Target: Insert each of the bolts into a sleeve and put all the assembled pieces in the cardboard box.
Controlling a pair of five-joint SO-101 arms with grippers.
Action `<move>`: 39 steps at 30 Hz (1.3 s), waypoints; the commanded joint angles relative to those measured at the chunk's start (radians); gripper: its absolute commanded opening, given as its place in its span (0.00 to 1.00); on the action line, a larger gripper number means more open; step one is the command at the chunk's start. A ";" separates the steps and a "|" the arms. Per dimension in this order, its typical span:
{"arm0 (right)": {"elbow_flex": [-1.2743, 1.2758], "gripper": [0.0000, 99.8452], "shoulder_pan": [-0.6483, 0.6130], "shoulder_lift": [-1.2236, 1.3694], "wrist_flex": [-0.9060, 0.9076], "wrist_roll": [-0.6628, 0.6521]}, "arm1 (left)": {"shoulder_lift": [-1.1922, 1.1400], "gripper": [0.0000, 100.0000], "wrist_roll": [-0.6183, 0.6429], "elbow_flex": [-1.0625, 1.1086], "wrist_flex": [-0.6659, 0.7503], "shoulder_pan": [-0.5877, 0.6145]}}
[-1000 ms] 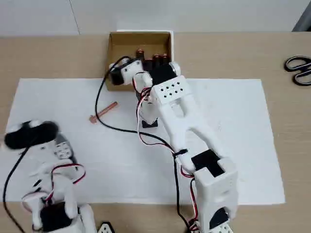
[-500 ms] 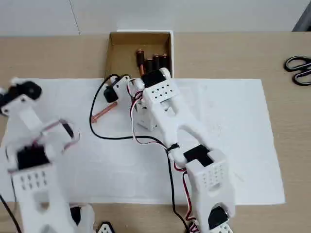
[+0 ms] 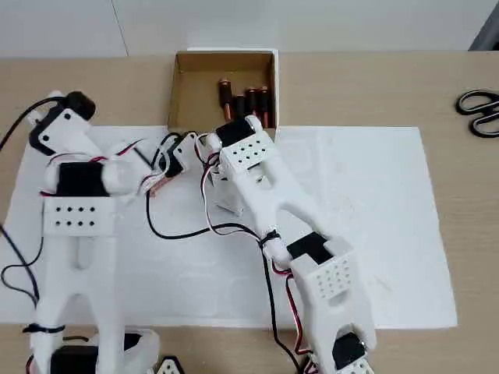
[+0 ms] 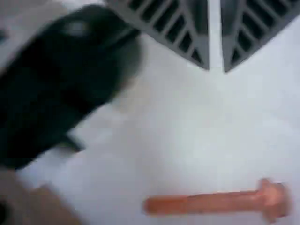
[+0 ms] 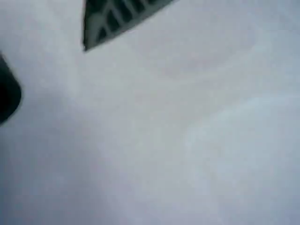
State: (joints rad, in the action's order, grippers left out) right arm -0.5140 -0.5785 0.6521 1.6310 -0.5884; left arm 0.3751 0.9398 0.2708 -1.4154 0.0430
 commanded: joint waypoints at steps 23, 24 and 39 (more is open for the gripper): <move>0.009 0.01 0.113 -0.067 0.050 -0.003 | -0.272 0.08 0.434 -0.401 0.069 0.052; 0.011 0.01 0.116 -0.079 0.051 -0.003 | -0.272 0.08 0.434 -0.443 0.051 0.061; 0.009 0.01 0.153 -0.298 0.016 0.183 | -0.273 0.08 0.462 -0.504 0.011 0.140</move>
State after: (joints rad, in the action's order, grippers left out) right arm -0.4987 -0.4542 0.4465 1.6694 -0.4780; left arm 0.0852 1.4001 -0.1926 -1.4001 0.1550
